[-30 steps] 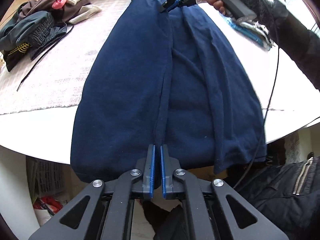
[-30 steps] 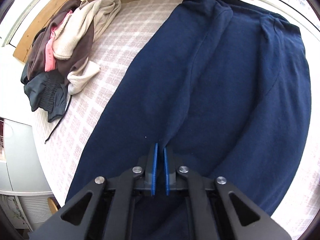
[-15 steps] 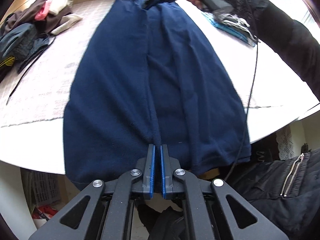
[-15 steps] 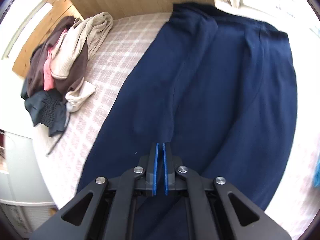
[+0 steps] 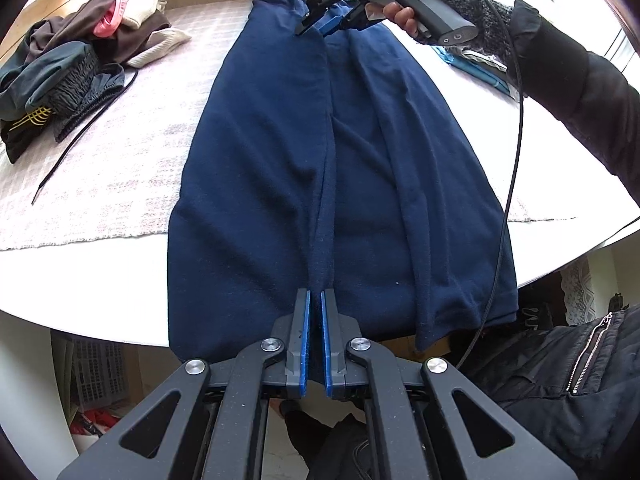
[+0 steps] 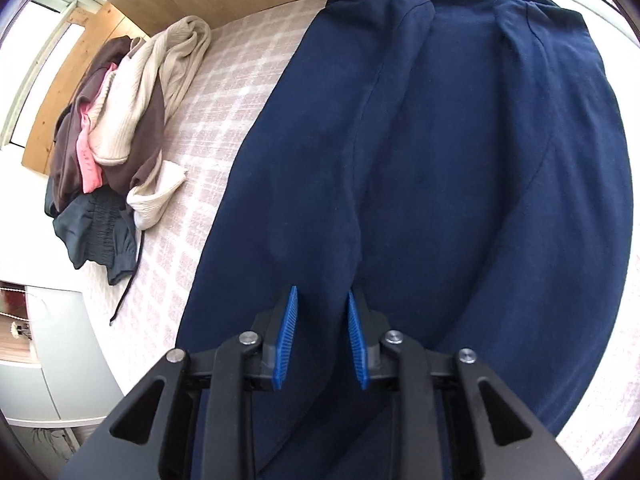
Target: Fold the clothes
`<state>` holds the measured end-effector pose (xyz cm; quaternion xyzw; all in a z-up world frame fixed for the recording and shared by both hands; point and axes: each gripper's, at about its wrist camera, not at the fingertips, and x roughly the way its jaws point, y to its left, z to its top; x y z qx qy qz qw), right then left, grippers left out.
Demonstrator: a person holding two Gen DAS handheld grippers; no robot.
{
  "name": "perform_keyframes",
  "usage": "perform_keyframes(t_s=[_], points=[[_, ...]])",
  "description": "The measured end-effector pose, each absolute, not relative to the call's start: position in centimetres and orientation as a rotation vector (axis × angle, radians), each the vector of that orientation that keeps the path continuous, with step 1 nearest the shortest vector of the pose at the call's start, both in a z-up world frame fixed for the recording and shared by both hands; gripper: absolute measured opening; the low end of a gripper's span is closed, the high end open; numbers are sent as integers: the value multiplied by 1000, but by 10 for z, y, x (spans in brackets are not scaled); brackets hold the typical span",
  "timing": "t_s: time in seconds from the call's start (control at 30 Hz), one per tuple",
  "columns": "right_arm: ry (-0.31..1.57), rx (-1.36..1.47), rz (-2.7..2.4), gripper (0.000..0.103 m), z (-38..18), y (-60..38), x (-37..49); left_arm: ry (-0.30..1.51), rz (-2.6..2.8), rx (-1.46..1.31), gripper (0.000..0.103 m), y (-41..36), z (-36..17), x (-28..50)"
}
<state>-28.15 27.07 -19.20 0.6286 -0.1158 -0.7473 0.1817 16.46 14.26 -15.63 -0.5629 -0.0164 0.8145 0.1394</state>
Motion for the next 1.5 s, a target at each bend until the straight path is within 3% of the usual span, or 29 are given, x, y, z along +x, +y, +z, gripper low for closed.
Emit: perform_keyframes(t_s=[0.03,0.3,0.5,0.63,0.73,0.9,1.07,1.5], points=[[-304,1775,-2108,4,-191,268,-282,-50,2352,-1623,5,141,-155,166],[-206,1713,-2156,4,-164,259,-289,-45,2302,-1570,5,148,-149,170],[-38,1770,-2216,4,-179,247,-290,-63,2222,-1606,6,153,-165,172],[-4,1799,-2218,4,-181,245,-288,-99,2173,-1614,12,158,-167,177],[-14,1832,-2148,14,-175,245,-284,-104,2203,-1607,15,137,-149,201],[69,1719,-2210,29,-135,251,-266,-390,2323,-1705,22,36,-145,229],[39,1722,-2136,29,-134,237,-256,-546,2268,-1709,25,6,-171,209],[60,1714,-2113,29,-161,200,-245,-499,2123,-1759,28,9,-205,184]])
